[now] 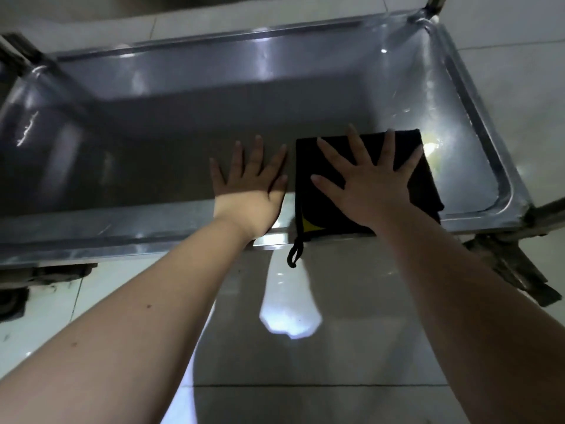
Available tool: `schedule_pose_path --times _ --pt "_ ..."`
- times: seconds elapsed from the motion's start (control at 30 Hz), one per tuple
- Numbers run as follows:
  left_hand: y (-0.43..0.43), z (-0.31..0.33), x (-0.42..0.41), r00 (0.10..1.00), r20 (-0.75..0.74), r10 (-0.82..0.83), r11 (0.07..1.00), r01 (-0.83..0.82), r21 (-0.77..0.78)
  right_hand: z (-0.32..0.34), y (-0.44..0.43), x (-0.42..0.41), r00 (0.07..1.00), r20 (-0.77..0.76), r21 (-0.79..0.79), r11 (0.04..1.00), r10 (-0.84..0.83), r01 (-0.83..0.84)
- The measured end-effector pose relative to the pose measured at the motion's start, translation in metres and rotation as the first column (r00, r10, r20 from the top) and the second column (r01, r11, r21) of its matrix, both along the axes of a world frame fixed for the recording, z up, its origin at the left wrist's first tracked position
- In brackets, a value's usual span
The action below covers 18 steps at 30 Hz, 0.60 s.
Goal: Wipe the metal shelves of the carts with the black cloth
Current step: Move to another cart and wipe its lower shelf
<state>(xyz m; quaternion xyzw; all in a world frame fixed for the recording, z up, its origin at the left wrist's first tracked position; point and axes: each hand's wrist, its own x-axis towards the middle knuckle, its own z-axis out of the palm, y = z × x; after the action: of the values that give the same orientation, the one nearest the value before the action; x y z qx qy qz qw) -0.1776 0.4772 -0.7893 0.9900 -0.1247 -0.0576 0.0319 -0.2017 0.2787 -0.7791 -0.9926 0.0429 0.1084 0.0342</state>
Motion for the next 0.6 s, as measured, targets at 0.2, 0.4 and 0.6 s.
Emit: schedule_pose_path --times 0.2,0.4,0.6 --pt "0.002 0.0 0.005 1.0 -0.018 0.0 1.0 -0.001 -0.028 0.002 -0.009 0.069 0.998 -0.037 0.022 0.998 -0.06 0.061" --pt "0.0 0.0 0.003 0.999 -0.02 0.031 0.999 -0.032 -0.028 0.001 -0.004 0.012 0.999 -0.043 0.04 0.999 -0.01 0.012" --pt "0.003 -0.005 0.002 1.0 0.001 0.011 0.999 -0.011 -0.046 -0.001 -0.02 -0.021 0.998 -0.036 0.027 0.998 0.053 -0.052"
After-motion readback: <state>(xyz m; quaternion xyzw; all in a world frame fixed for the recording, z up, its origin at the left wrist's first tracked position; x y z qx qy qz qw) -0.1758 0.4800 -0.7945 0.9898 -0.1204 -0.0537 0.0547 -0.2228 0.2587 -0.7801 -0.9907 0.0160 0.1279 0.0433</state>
